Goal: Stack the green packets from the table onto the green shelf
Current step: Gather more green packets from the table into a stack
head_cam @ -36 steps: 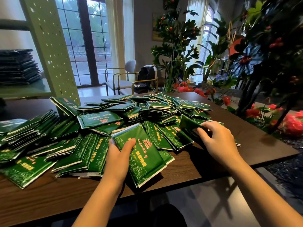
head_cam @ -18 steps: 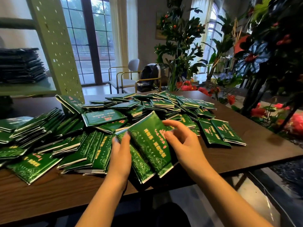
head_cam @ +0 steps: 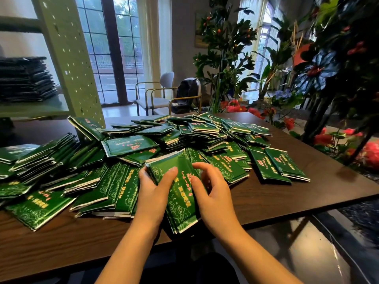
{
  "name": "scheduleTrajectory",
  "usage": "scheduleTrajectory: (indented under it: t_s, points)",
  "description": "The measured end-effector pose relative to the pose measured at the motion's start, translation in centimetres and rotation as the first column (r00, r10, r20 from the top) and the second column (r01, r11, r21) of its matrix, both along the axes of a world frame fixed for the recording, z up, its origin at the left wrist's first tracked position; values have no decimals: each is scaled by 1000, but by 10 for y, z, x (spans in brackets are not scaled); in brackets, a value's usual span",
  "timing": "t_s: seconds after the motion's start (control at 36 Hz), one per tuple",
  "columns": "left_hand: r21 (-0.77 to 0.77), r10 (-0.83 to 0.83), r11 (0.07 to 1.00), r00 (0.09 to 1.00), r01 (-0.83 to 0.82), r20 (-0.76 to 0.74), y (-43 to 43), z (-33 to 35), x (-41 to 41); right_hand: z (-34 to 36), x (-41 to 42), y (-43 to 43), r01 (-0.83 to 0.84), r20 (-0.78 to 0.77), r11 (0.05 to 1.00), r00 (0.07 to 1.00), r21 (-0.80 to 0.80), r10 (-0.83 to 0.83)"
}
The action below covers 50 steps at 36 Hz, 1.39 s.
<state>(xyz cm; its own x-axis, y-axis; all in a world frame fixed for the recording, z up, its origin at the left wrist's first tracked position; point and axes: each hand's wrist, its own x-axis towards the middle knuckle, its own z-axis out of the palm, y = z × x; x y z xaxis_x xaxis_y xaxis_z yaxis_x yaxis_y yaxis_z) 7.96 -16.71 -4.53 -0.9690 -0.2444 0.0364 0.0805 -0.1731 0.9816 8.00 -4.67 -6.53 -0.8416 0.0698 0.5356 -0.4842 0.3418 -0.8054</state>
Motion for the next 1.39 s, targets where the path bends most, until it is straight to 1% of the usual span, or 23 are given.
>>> scheduleTrajectory:
  t_s: [0.08,0.22,0.33,0.42,0.47,0.56,0.64,0.72,0.83,0.97,1.03,1.11,1.19,1.28,1.39]
  points:
    - [-53,-16,998,1000,16,-3,0,-3,-1,3,-2,5,-27,9,999,1000,29,27]
    - [-50,-21,999,1000,20,-6,-1,-6,-3,9,-6,19,-34,2,997,999,68,34]
    - [-61,-57,996,998,59,35,-4,-12,-6,12,-15,40,73,-21,978,997,197,-70]
    - [-62,-75,995,997,77,23,-6,-14,-7,13,-24,63,180,-21,930,983,319,-183]
    - [-72,-81,994,996,83,26,-6,-12,-6,13,-30,80,259,-4,868,959,423,-284]
    - [-87,-91,992,995,93,29,-5,-10,-5,14,-36,103,334,31,710,894,620,-447]
    - [-86,-91,992,996,92,25,-4,-6,-2,15,-40,122,350,37,556,822,754,-568]
    - [-71,-88,994,996,89,18,-3,-8,-2,13,-43,138,325,60,466,766,823,-640]
    - [-98,-94,991,995,95,19,-4,-7,-3,10,-46,154,263,101,398,712,879,-695]
    - [-104,-94,990,995,96,27,-6,-10,-5,9,-49,161,215,176,421,677,881,-714]
    - [-101,-95,990,995,97,28,-5,-11,-5,9,-48,160,222,153,406,687,887,-711]
    - [-80,-85,993,996,86,26,-5,-11,-5,13,-44,156,264,71,361,713,894,-697]
    - [-78,-84,993,996,86,20,-4,-11,-5,18,-40,153,303,13,343,733,889,-680]
    - [-87,-86,992,996,88,19,-4,-10,-5,22,-35,151,358,-36,346,738,867,-674]
    - [-85,-89,992,995,92,39,-5,-10,-6,23,-32,151,430,-67,373,724,822,-686]
